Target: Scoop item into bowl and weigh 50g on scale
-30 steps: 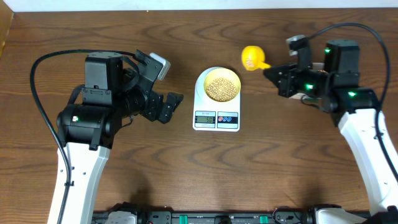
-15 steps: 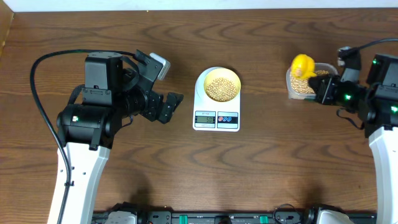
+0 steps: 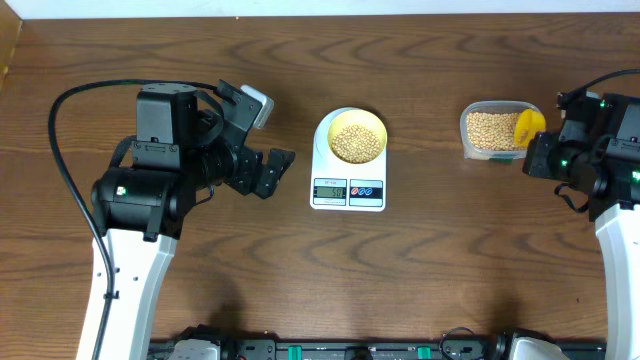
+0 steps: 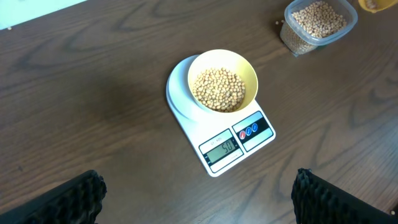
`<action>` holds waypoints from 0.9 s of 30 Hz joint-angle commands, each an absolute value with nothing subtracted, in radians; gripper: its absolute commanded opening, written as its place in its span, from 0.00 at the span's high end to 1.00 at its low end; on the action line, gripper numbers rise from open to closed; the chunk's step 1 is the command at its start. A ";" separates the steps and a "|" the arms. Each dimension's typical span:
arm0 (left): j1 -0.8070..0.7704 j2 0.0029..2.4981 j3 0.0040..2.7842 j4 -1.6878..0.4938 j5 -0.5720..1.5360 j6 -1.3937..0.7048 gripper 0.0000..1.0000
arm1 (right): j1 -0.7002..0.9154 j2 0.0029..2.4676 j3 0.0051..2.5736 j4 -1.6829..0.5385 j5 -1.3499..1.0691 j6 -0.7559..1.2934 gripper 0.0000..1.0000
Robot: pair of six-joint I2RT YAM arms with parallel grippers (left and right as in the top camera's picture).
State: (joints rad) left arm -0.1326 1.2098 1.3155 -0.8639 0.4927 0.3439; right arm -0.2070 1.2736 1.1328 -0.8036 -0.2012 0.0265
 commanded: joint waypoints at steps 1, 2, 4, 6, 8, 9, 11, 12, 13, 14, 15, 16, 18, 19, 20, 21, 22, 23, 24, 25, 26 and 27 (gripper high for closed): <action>-0.128 1.208 1.313 -0.864 0.505 0.343 0.03 | -0.194 1.261 1.131 -0.806 -0.097 -0.017 0.99; -0.128 1.208 1.313 -0.864 0.505 0.343 0.02 | -0.189 1.261 1.131 -0.808 -0.080 -0.017 0.98; -0.128 1.208 1.313 -0.864 0.505 0.343 0.02 | -0.176 1.261 1.131 -0.809 -0.047 -0.018 0.99; -0.128 1.208 1.313 -0.864 0.505 0.343 0.02 | -0.158 1.262 1.131 -0.808 -0.020 -0.033 0.99; -0.128 1.208 1.313 -0.864 0.505 0.343 0.03 | -0.133 1.262 1.131 -0.808 0.010 -0.035 0.99; -0.128 1.208 1.313 -0.864 0.505 0.343 0.02 | -0.118 1.262 1.131 -0.808 0.027 -0.036 0.99; -0.128 1.208 1.313 -0.864 0.505 0.343 0.02 | -0.086 1.263 1.130 -0.808 0.068 -0.036 0.99; -0.128 1.208 1.313 -0.864 0.505 0.343 0.03 | -0.070 1.263 1.130 -0.808 0.093 -0.035 0.99; -0.128 1.208 1.313 -0.864 0.505 0.343 0.02 | -0.056 1.264 1.130 -0.808 0.116 -0.035 0.99; -0.128 1.208 1.313 -0.864 0.505 0.343 0.02 | -0.039 1.264 1.130 -0.808 0.145 -0.035 0.99; -0.128 1.208 1.313 -0.864 0.505 0.343 0.02 | -0.023 1.264 1.130 -0.808 0.169 -0.035 0.98; -0.128 1.208 1.313 -0.864 0.505 0.343 0.03 | -0.010 1.266 1.130 -0.808 0.188 -0.035 0.98; -0.128 1.208 1.313 -0.864 0.505 0.343 0.02 | 0.017 1.271 1.130 -0.803 0.231 -0.035 0.98; -0.128 1.208 1.313 -0.864 0.505 0.343 0.03 | 0.027 1.277 1.130 -0.800 0.252 -0.035 0.98; -0.128 1.208 1.313 -0.864 0.505 0.343 0.02 | 0.035 1.282 1.130 -0.796 0.266 -0.035 0.98; -0.128 1.208 1.313 -0.864 0.505 0.343 0.02 | 0.040 1.288 1.130 -0.793 0.281 -0.035 0.98; -0.128 1.208 1.313 -0.864 0.505 0.343 0.03 | 0.045 1.297 1.130 -0.788 0.292 -0.035 0.98; -0.128 1.208 1.313 -0.864 0.505 0.343 0.02 | 0.047 1.305 1.130 -0.785 0.297 -0.035 0.99; -0.128 1.208 1.313 -0.865 0.505 0.343 0.02 | 0.047 1.315 1.130 -0.779 0.297 -0.035 0.98; -0.128 1.208 1.313 -0.867 0.505 0.343 0.02 | 0.047 1.325 1.130 -0.775 0.297 -0.032 0.98; -0.128 1.208 1.313 -0.868 0.505 0.343 0.02 | 0.047 1.334 1.130 -0.773 0.297 -0.020 0.99; -0.128 1.208 1.313 -0.867 0.505 0.343 0.02 | 0.047 1.342 1.130 -0.773 0.297 -0.004 0.99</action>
State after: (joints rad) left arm -0.1326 1.2098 1.3155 -0.8642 0.4927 0.3439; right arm 0.0372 1.3163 1.1328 -0.7773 0.2512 -0.0189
